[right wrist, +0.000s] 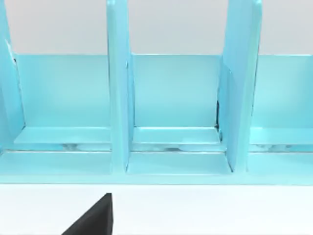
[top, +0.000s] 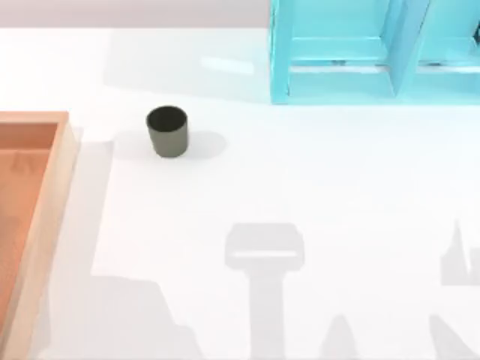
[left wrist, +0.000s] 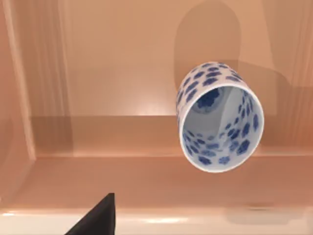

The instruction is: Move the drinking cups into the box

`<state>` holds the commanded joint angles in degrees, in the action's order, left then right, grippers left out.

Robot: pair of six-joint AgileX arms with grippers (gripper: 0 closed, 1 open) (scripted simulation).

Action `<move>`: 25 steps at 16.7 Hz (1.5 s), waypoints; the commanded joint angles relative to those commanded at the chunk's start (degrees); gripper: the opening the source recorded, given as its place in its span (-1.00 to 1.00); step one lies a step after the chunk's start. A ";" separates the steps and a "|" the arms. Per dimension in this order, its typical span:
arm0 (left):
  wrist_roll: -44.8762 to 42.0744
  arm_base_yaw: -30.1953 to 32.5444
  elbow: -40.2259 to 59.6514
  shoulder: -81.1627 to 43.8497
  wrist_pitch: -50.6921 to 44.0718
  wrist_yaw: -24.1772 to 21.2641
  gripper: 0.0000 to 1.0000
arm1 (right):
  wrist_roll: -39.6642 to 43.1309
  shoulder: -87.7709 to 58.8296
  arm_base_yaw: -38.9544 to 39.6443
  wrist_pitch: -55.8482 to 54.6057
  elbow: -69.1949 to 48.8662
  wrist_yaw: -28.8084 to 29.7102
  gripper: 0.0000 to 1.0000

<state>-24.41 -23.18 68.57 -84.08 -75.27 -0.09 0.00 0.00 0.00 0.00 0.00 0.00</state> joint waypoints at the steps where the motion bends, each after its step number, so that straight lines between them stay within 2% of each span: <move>1: 0.02 0.04 3.39 -0.05 -3.40 -0.02 1.00 | 0.00 0.00 0.00 0.00 0.00 0.00 1.00; 6: 0.41 0.24 12.97 0.42 -12.96 -0.02 1.00 | 0.00 0.00 0.00 0.00 0.00 0.00 1.00; 11: 0.53 0.22 13.12 0.24 -12.98 -0.01 1.00 | 0.00 0.00 0.00 0.00 0.00 0.00 1.00; 14: 4.30 3.82 16.96 -3.63 -12.57 0.45 1.00 | 0.00 0.00 0.00 0.00 0.00 0.00 1.00; 18: 16.09 15.01 30.51 -17.25 -10.76 1.64 1.00 | 0.00 0.00 0.00 0.00 0.00 0.00 1.00; 25: 40.81 41.85 59.55 -46.31 -4.47 3.78 1.00 | 0.00 0.00 0.00 0.00 0.00 0.00 1.00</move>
<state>16.40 18.67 128.13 -130.39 -79.75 3.70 0.00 0.00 0.00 0.00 0.00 0.00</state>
